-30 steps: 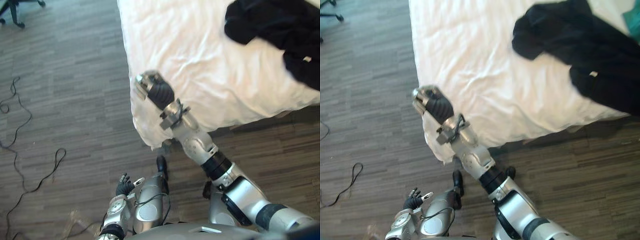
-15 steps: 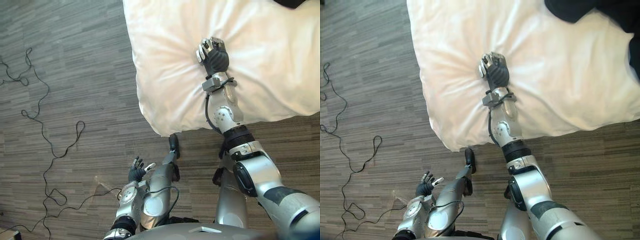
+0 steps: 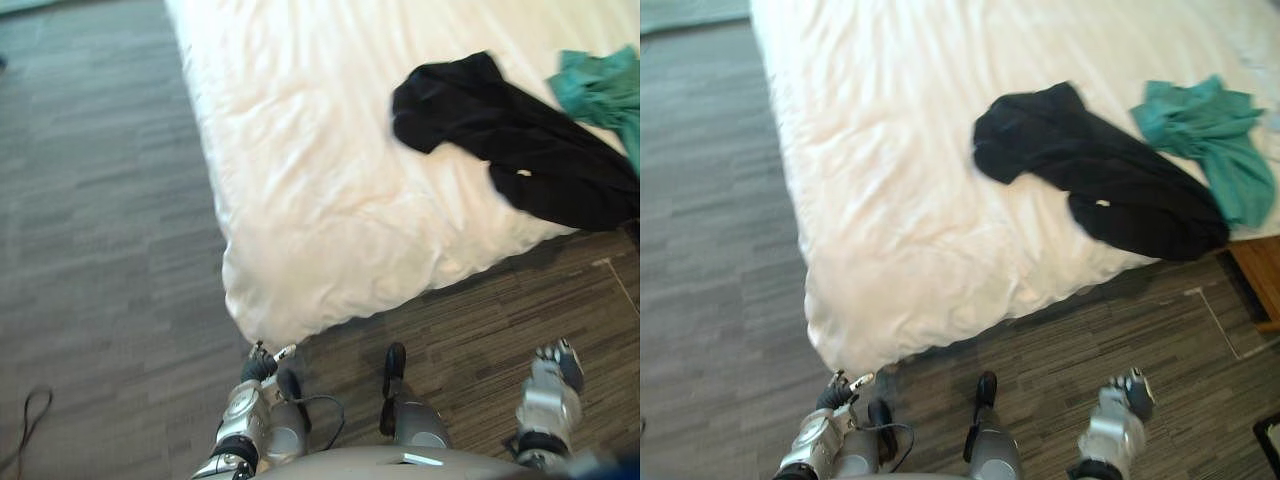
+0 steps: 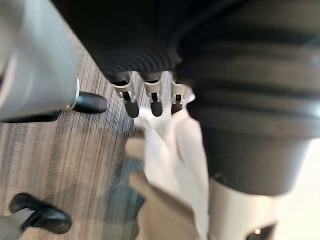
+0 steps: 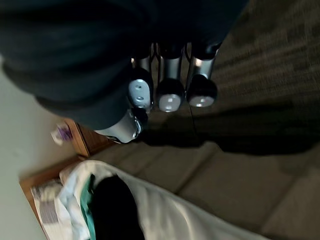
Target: Tidy the bed and pick cloth on bed and put in laundry
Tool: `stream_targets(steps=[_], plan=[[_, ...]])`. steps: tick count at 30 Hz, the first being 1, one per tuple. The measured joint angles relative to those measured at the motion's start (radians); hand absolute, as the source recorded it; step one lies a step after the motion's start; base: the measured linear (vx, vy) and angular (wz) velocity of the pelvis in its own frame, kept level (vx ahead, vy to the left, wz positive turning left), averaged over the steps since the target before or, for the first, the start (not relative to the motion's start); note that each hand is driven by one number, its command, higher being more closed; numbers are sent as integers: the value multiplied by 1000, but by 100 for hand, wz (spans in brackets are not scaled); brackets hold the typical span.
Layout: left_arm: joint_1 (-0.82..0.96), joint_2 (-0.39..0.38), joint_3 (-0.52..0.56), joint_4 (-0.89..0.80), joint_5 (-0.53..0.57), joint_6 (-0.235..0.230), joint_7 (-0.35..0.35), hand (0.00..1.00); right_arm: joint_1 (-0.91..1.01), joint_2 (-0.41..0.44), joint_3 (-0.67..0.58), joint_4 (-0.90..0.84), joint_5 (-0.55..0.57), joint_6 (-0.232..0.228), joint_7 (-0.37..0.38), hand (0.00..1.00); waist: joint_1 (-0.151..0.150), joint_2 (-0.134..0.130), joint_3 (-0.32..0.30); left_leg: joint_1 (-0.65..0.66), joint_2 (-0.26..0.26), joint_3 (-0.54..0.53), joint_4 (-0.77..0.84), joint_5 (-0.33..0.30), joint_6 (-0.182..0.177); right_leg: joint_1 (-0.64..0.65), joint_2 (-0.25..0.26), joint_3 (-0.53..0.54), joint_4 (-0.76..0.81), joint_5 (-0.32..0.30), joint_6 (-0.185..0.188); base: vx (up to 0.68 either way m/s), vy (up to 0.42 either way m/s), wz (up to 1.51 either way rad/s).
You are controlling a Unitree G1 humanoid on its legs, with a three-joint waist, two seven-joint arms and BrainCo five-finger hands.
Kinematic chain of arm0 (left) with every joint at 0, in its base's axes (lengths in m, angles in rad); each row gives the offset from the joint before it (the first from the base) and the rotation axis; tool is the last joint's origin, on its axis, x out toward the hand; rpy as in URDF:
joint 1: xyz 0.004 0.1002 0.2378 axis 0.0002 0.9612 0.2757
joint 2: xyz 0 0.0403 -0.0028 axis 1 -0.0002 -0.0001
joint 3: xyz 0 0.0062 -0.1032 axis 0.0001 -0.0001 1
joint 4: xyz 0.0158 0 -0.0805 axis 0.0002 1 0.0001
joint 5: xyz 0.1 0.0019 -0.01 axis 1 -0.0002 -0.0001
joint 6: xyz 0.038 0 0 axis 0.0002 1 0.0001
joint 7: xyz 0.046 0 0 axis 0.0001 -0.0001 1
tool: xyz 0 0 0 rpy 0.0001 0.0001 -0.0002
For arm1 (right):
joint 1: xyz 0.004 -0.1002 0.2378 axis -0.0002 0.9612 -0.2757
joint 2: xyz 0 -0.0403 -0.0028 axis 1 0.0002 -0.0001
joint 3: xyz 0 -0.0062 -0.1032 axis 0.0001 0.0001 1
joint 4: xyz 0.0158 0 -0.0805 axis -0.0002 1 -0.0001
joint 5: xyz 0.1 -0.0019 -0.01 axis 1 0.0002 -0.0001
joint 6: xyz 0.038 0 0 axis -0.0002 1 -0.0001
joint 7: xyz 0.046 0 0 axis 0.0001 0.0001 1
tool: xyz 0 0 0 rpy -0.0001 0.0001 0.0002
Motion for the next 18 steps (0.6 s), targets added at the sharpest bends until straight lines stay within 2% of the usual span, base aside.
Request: stream_targets(steps=[3,4,6,7,8,9,13,14,15,16,17,18], plan=[[32,-22,0,0,20,6,0,0,65,7,76,1,-76,22,-8,0,0,26,-36,91,-6,37,-48,-1,-4,38,6,-12,32,-26,5,43,25,-37],[53,-23,-1,0,35,6,0,0,100,27,118,4,-141,38,-8,0,-4,33,-58,115,-6,34,-64,-1,-4,49,1,-24,56,-50,10,14,7,3],[79,-29,-2,-3,47,6,0,0,134,63,174,15,-213,58,-8,0,-19,30,-81,132,-5,15,-76,9,-6,67,-13,-76,85,-86,14,16,-18,33],[87,-20,-1,-10,69,6,0,0,165,99,206,24,-256,71,-7,0,-21,23,-92,151,2,12,-81,12,-10,78,-35,-163,124,-116,0,12,-34,24],[95,-12,1,-16,75,6,1,0,166,119,229,41,-280,77,-7,0,-21,23,-93,162,10,14,-80,14,-14,89,-37,-187,147,-125,-7,16,-58,2],[101,-8,1,-15,76,10,1,0,163,117,265,74,-316,91,-2,0,-24,24,-96,176,21,16,-75,13,-19,93,-28,-190,170,-137,-23,7,-56,-6],[106,-3,10,-23,77,24,2,0,169,114,307,113,-381,96,-5,0,-24,18,-102,179,44,44,-69,15,-38,60,6,-169,215,-155,-45,-16,-85,-22],[110,8,23,-21,80,27,4,0,163,111,329,138,-423,96,-10,0,-23,5,-110,174,49,72,-78,27,-36,45,31,-152,179,-126,-74,-16,-65,-58],[110,11,34,-20,91,29,4,0,158,110,342,156,-446,96,-11,0,-20,7,-119,172,53,98,-90,37,-27,48,49,-142,133,-105,-96,-24,-77,-74],[117,4,43,-20,111,31,7,0,135,109,354,188,-497,102,-14,0,-10,8,-125,171,61,138,-118,54,-30,50,68,-170,74,-94,-144,-32,-90,-82],[117,7,45,-20,115,38,9,0,117,106,359,224,-540,116,-16,0,-17,28,-113,175,94,174,-124,62,-44,18,32,-301,202,-173,-171,-18,-80,-71],[120,12,46,-20,116,41,10,0,112,105,358,225,-551,118,-18,0,-22,24,-115,177,94,179,-119,62,-44,7,7,-331,284,-201,-175,39,-53,-59]])
